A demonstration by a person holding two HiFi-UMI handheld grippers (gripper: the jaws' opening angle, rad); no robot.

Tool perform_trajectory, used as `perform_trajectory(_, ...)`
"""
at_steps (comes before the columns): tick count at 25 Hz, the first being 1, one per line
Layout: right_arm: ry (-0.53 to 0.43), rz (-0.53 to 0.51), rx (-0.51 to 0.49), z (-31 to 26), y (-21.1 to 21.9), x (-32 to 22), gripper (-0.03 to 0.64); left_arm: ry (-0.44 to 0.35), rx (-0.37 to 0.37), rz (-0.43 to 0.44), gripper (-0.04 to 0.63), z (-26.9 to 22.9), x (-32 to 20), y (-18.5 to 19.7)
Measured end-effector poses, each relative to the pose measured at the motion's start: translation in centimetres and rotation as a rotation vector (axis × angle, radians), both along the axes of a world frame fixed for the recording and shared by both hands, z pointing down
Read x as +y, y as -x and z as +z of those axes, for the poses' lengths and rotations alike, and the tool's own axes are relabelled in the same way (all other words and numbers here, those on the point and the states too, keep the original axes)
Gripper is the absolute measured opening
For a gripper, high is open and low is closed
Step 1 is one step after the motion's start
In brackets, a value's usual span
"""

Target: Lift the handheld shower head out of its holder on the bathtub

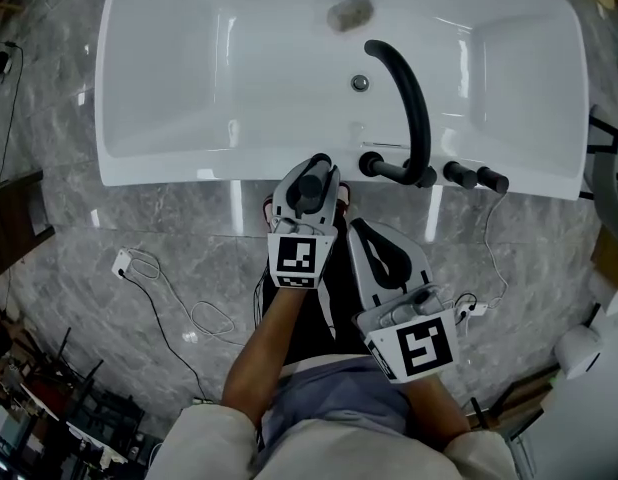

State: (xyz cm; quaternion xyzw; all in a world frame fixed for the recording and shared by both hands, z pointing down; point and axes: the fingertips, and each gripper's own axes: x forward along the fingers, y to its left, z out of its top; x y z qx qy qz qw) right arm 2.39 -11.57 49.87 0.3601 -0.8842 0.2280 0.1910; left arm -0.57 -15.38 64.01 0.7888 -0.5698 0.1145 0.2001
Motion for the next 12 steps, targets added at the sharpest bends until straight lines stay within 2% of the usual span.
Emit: perform_trajectory(12, -0.043, -0.022, -0.01, -2.8, 0.8, -0.7, 0.02, -0.018, -0.002, 0.02, 0.141, -3.5, 0.6, 0.1)
